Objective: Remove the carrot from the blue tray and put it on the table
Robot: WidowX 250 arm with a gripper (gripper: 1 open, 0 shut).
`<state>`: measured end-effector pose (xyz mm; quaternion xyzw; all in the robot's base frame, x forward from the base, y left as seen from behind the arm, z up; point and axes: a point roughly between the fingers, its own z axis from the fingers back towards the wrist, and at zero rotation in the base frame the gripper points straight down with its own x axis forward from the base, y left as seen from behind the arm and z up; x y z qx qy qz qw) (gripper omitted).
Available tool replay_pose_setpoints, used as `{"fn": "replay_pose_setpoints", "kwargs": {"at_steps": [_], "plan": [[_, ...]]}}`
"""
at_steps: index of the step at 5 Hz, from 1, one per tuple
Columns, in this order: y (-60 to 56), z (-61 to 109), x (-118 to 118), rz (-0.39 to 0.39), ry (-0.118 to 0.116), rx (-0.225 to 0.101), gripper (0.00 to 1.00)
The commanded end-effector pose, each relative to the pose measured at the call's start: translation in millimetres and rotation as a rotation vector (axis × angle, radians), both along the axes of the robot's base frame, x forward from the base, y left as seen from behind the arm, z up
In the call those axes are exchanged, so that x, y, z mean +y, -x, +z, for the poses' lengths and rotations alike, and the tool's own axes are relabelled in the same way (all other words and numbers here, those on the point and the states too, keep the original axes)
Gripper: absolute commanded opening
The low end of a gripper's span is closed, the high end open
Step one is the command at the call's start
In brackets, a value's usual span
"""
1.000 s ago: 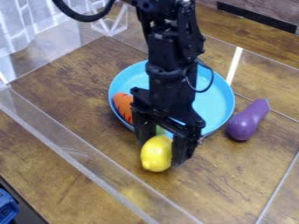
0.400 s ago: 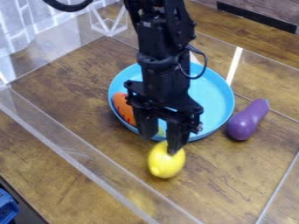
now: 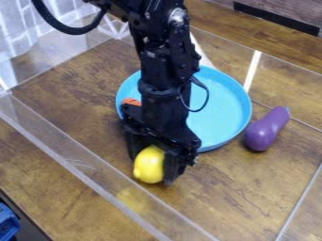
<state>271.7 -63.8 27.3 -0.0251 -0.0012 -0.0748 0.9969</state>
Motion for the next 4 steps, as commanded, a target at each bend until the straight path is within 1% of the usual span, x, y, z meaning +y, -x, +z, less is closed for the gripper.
{"fn": "replay_pose_setpoints", "kwargs": {"at_steps": [1,2,3,4], "plan": [[-6.4,22.1,-9.5,-0.070,0.005,-0.065,0.00],[-6.7,28.9,-8.1,-0.088,-0.001,-0.074,0.00],[-9.8,38.7,-5.9,-0.095,-0.012,-0.091,0.00],[-9.7,41.4,-10.2,-0.100,-0.019,-0.102,0.00]]}}
